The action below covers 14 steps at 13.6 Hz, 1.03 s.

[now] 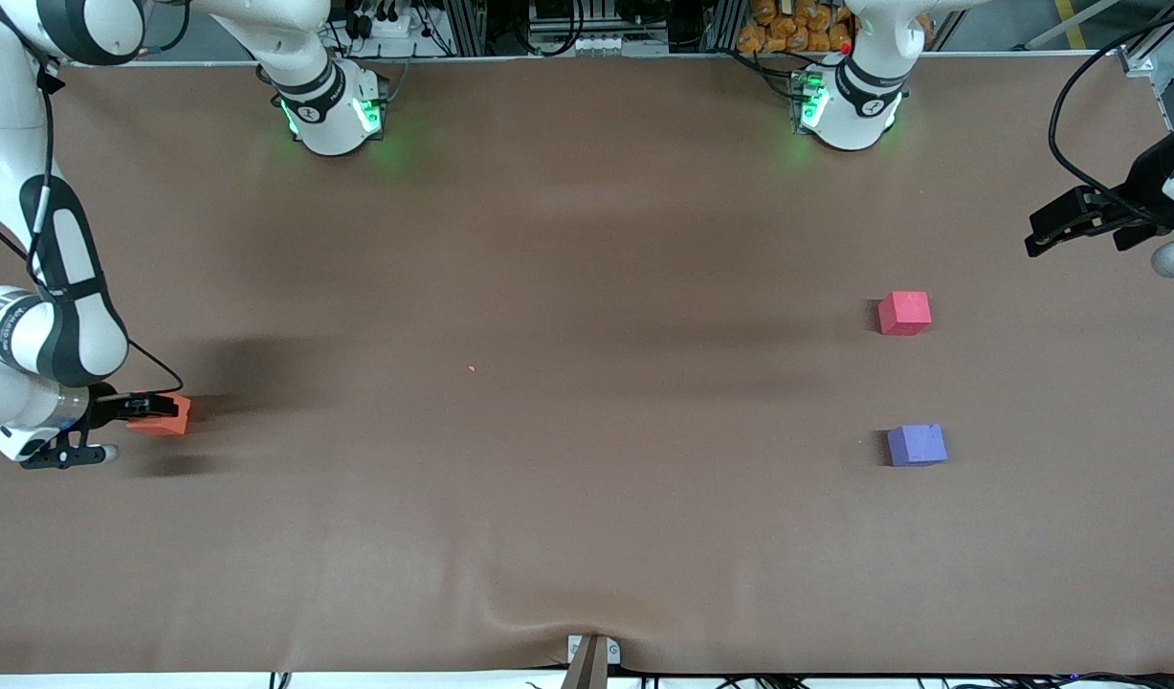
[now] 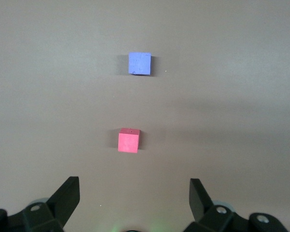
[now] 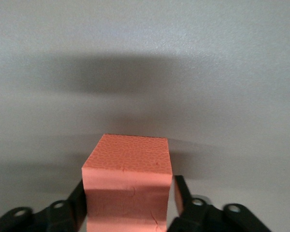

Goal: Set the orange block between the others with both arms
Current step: 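Close the right gripper on the orange cube, then lift the orange cube and carry it toward the table middle with the right gripper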

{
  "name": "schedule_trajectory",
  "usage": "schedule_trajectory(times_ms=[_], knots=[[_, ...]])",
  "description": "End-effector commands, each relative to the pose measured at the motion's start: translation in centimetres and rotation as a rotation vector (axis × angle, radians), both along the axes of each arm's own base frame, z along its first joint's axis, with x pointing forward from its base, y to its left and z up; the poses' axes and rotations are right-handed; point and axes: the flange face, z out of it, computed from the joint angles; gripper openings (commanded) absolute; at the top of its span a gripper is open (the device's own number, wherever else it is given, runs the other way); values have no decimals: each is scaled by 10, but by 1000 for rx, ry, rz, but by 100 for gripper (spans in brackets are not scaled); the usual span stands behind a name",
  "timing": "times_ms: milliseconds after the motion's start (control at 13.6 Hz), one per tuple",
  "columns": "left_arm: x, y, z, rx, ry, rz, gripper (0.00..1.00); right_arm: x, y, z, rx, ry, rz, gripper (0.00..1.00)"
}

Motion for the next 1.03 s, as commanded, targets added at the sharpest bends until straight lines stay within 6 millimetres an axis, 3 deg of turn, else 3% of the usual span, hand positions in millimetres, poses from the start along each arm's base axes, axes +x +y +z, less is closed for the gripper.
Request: schedule_trajectory(times_ms=[0, 147, 366, 513, 733, 879, 953], knots=[[-4, -2, 6, 20, 1, 8, 100, 4, 9, -2, 13, -3, 37, 0], [-5, -3, 7, 21, -1, 5, 100, 7, 13, 4, 9, -11, 53, 0], [-5, -5, 7, 19, -1, 1, 100, 22, 50, 48, 15, -34, 139, 0], [-5, -6, 7, 21, -1, 0, 100, 36, 107, 72, 50, -37, 228, 0], [-6, -7, 8, 21, -2, -5, 100, 41, 194, 89, 137, -29, 345, 0], [-6, -7, 8, 19, -1, -8, 100, 44, 236, 103, 170, -53, 400, 0], [-8, -7, 9, 21, -1, -8, 100, 44, 244, 103, 174, -55, 411, 0]])
